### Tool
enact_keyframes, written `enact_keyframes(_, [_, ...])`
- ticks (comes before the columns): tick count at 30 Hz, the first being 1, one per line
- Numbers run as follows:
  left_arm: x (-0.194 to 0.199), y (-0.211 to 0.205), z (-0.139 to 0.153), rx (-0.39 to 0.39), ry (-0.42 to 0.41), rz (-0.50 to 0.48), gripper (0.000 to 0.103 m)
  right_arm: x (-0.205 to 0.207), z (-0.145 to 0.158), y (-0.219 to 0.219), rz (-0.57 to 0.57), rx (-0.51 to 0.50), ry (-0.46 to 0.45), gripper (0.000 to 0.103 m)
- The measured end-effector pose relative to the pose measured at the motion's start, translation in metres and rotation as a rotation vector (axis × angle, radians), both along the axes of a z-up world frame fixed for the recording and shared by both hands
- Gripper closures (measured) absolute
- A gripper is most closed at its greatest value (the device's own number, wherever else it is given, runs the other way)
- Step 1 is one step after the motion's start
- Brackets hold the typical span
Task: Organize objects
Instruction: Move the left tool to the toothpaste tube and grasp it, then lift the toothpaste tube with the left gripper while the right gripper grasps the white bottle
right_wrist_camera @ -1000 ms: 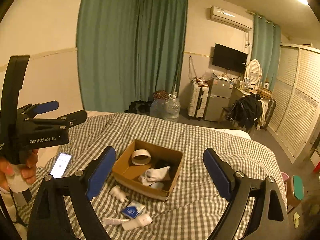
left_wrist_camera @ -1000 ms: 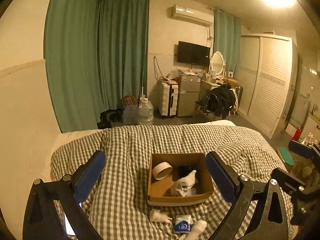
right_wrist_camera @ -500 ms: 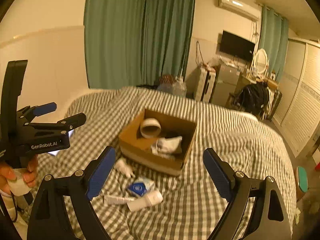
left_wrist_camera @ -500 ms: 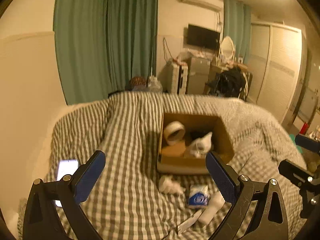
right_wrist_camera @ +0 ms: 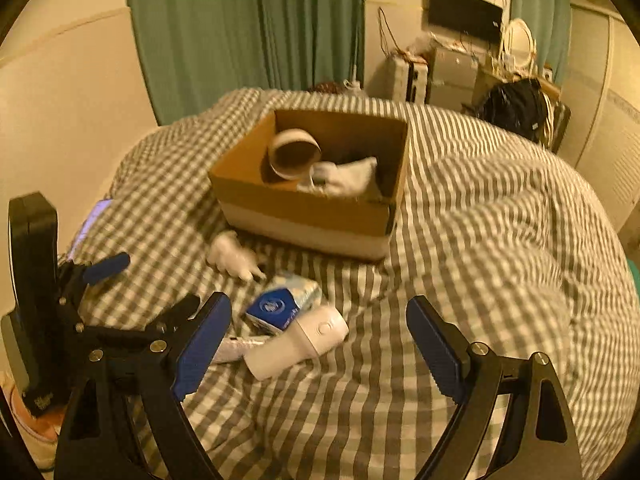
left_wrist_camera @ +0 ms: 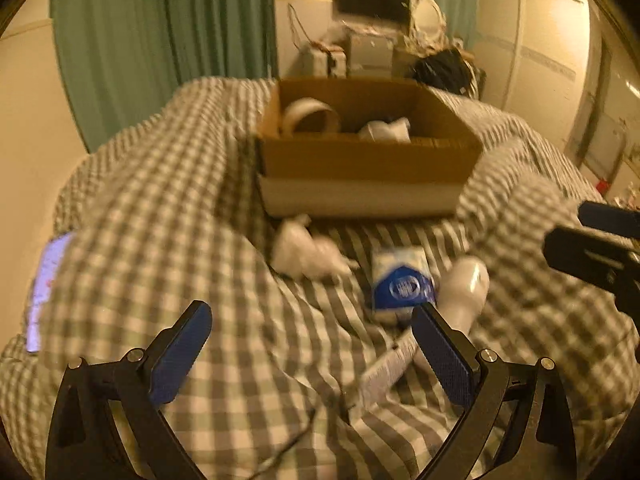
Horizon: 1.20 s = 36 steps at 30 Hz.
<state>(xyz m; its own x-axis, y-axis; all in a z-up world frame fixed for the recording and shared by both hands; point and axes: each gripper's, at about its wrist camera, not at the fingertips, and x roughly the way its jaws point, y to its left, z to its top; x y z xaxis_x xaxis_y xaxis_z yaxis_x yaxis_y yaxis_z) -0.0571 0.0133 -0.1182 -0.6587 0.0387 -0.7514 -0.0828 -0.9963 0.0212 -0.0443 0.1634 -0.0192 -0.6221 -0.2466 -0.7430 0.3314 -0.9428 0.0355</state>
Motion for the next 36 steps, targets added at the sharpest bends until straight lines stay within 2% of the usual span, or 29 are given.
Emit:
enact_keyframes(4, [-0.003, 0.01, -0.017, 0.006, -0.048, -0.054, 0.01, -0.005, -0.015, -0.001, -0.025, -0.005, -0.037, 0.014])
enact_keyframes(6, [-0.006, 0.013, -0.029, 0.018, -0.099, -0.091, 0.026, -0.006, -0.023, -0.004, -0.021, -0.016, -0.057, 0.014])
enact_keyframes(9, [-0.009, 0.021, -0.044, 0.035, -0.188, -0.167, 0.041, -0.008, -0.031, -0.01, -0.019, 0.003, -0.066, 0.014])
enact_keyframes(11, [-0.009, 0.024, -0.048, 0.05, -0.213, -0.198, 0.048, -0.007, -0.033, -0.012, -0.018, 0.006, -0.071, 0.014])
enact_keyframes(12, [-0.009, 0.024, -0.049, 0.062, -0.22, -0.207, 0.059, -0.007, -0.033, -0.013, -0.016, 0.006, -0.073, 0.014])
enact_keyframes(13, [-0.009, 0.024, -0.05, 0.094, -0.235, -0.23, 0.063, -0.007, -0.033, -0.014, -0.017, 0.01, -0.073, 0.014])
enact_keyframes(17, [-0.003, 0.024, -0.047, 0.135, -0.259, -0.267, 0.083, -0.009, -0.035, -0.014, -0.032, 0.016, -0.088, 0.014])
enact_keyframes(21, [0.008, 0.019, -0.034, 0.125, -0.229, -0.231, 0.089, -0.011, -0.038, -0.008, -0.057, 0.004, -0.112, 0.014])
enact_keyframes(26, [0.019, -0.002, -0.012, 0.108, -0.175, -0.135, 0.09, -0.016, -0.042, -0.01, -0.066, 0.01, -0.124, 0.014])
enact_keyframes(29, [0.017, -0.015, 0.0, 0.089, -0.142, -0.091, 0.09, -0.025, -0.055, -0.018, -0.049, 0.012, -0.167, 0.014])
enact_keyframes(32, [0.016, -0.025, 0.005, 0.104, -0.137, -0.076, 0.09, -0.034, -0.074, -0.031, -0.033, 0.06, -0.214, 0.014])
enact_keyframes(36, [0.015, -0.032, -0.001, 0.092, -0.144, -0.044, 0.09, -0.045, -0.094, -0.044, -0.028, 0.116, -0.25, 0.014])
